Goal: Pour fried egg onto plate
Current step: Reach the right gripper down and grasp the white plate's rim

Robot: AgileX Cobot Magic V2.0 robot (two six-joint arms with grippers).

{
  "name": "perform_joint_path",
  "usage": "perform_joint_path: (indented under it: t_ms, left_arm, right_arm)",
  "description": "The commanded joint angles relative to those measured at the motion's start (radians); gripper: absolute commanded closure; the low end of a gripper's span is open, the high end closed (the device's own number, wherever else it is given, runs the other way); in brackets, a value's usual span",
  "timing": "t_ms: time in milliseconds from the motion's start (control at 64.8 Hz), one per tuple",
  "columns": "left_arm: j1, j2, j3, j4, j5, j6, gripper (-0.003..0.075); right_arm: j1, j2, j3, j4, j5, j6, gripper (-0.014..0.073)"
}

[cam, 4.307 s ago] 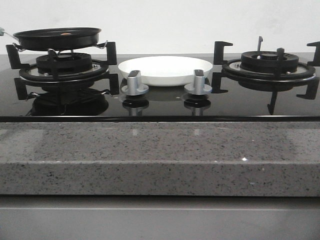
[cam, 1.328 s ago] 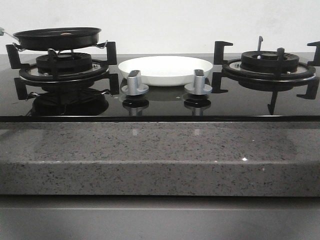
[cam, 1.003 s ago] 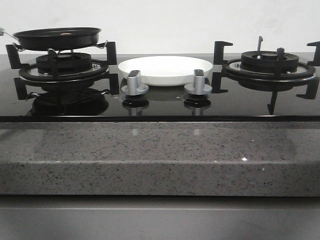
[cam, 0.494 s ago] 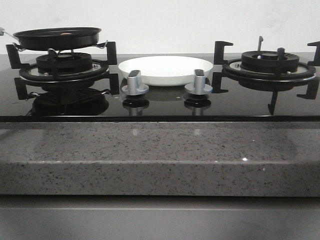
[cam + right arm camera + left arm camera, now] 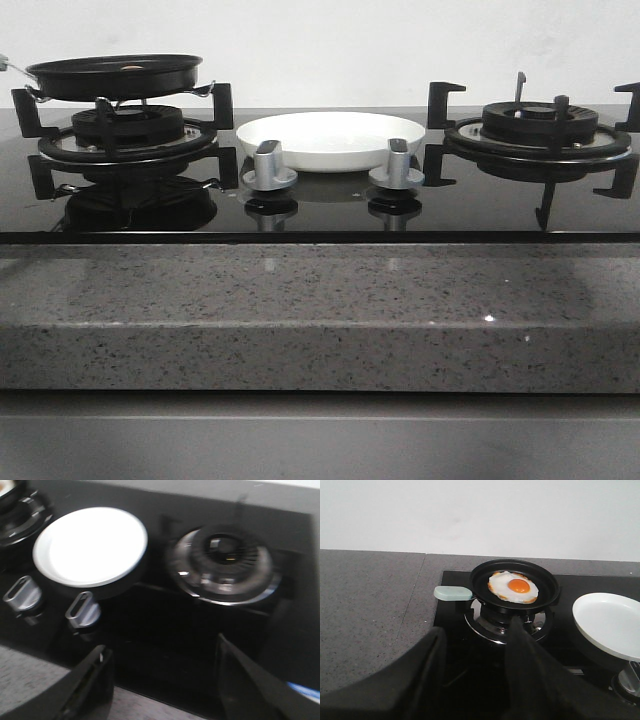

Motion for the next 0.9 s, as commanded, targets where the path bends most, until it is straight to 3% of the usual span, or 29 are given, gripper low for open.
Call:
perform_joint_path:
  t_ms: [0, 123, 262, 880]
  left_arm:
    - [-0.009, 0.01, -0.032, -0.008, -0.087, -0.007, 0.0462]
    - [-0.009, 0.01, -0.032, -0.008, -0.087, -0.007, 0.0484]
    - [-0.009, 0.01, -0.032, -0.008, -0.087, -0.007, 0.0512]
    - [-0.009, 0.01, -0.032, -0.008, -0.087, -0.007, 0.0556]
  right_arm:
    - [0.06, 0.08, -0.073, 0.038, -0.06, -0.045, 0.013]
    - [0.134, 0.229, -0.161, 0.037, -0.045, -0.045, 0.013]
    - [0.143, 0.388, -0.298, 0.039, 0.038, -0.039, 0.013]
    - [0.058, 0.968, -0.92, 0.039, 0.428, 0.109, 0.013]
